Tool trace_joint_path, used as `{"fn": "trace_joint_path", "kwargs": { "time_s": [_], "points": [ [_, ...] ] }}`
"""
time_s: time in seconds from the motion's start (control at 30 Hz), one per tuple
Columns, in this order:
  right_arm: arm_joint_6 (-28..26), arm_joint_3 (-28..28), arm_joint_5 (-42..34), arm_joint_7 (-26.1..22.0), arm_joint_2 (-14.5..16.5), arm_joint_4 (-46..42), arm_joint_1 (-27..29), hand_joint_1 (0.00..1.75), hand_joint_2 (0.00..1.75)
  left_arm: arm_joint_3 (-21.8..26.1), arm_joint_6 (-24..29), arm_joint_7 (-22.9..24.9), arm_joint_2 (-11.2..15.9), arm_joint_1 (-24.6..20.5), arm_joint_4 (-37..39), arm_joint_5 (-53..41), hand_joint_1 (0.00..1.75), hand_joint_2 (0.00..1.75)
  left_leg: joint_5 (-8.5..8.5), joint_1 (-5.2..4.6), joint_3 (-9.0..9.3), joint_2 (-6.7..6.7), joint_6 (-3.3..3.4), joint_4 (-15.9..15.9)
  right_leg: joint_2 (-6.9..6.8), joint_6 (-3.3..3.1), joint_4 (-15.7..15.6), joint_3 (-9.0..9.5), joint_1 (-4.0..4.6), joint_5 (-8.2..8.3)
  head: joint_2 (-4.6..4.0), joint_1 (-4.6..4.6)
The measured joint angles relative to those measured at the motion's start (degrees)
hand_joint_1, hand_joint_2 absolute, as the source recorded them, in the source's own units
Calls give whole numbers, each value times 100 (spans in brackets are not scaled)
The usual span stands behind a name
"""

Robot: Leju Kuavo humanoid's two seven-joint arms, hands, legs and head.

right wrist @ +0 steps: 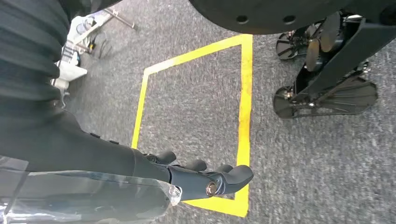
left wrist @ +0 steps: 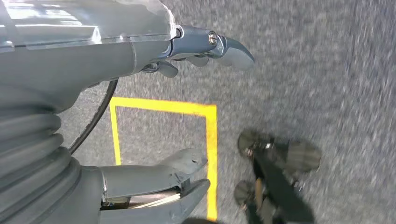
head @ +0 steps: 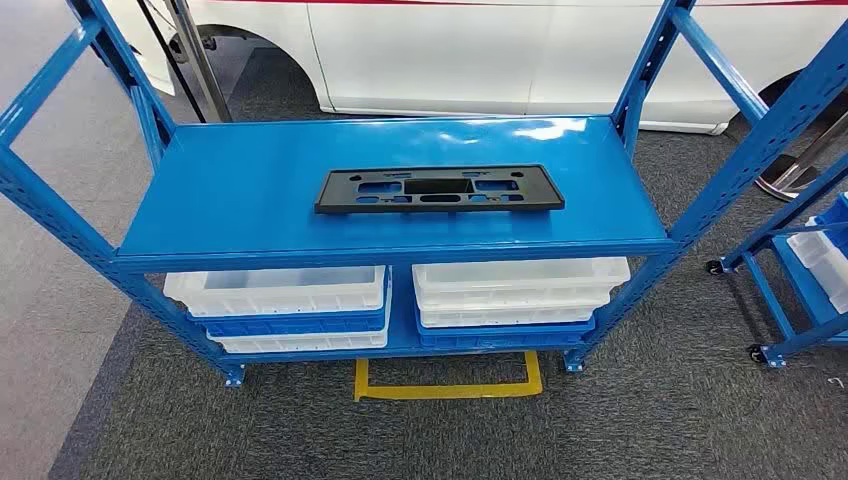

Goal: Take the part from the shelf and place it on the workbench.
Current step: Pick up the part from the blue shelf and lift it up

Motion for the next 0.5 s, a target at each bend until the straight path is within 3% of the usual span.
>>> {"fn": "trace_joint_path", "kwargs": {
  "time_s": [0.07, 0.1, 0.2, 0.23, 0.5],
  "points": [
    [49, 1, -43, -18, -1, 47, -1, 0, 175, 104, 47, 11, -8, -22, 6, -156, 0, 175, 0, 0, 0, 0, 0, 0, 0, 0, 0, 0, 0, 0, 0, 0],
    [98, 3, -83, -35, -2, 97, -3, 0, 131, 217, 94, 20, -16, -47, 17, -311, 0, 175, 0, 0, 0, 0, 0, 0, 0, 0, 0, 0, 0, 0, 0, 0],
    [245, 11, -204, -94, -8, 262, -18, 0, 0, 579, 212, 36, -60, -125, 77, -770, 0, 44, 0, 0, 0, 0, 0, 0, 0, 0, 0, 0, 0, 0, 0, 0],
    [293, 14, -243, -114, -11, 320, -25, 0, 0, 706, 244, 39, -78, -151, 103, -919, 0, 0, 0, 0, 0, 0, 0, 0, 0, 0, 0, 0, 0, 0, 0, 0],
    [683, 27, -519, -260, -39, 795, -90, 0, 0, 1774, 471, 110, -242, -368, 352, -2109, 0, 0, 0, 0, -1, 0, 0, 1, 0, 0, 0, 1, 0, 0, 0, 0]
  ]
}}
